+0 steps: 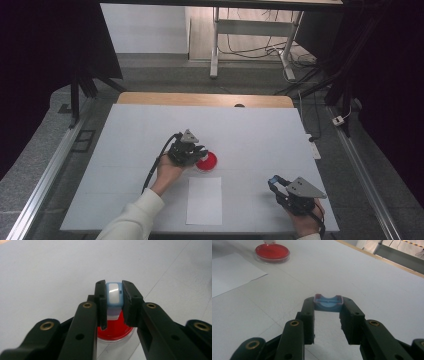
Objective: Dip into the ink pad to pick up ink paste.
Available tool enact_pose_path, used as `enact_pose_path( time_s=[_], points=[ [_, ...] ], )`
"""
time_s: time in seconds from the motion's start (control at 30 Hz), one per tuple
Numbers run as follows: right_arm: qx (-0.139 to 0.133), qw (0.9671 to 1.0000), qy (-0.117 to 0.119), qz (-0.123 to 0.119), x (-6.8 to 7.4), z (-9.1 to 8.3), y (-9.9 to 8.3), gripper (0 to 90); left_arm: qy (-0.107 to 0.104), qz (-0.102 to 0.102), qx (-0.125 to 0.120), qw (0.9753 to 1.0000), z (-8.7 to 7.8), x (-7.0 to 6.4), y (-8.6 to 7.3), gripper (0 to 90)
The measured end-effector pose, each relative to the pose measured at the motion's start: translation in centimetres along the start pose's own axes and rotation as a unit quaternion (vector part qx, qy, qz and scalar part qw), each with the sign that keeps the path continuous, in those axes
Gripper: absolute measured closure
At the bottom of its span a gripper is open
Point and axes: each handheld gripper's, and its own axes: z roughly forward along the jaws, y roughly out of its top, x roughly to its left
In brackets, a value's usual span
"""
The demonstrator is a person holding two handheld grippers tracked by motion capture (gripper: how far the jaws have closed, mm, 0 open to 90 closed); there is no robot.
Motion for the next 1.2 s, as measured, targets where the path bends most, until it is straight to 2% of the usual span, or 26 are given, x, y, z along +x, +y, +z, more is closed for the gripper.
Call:
enact_pose_path(
  time_s=[0.13,0.37,1.2],
  points=[
    [-0.001,1.0,0.002,0.0,0.0,0.05,-0.03,65.1,0.0,0.0,0.004,1.0,0.32,0.01,-0.09,75.5],
    [0.0,1.0,0.002,0.0,0.0,0.05,-0.05,65.1,0.01,0.006,0.016,0.9998,0.63,0.06,-0.25,75.5],
    [0.001,1.0,0.002,-0.001,0.06,0.11,-0.03,65.1,0.014,0.006,0.025,0.9996,1.07,-0.04,-0.32,75.6]
  ],
)
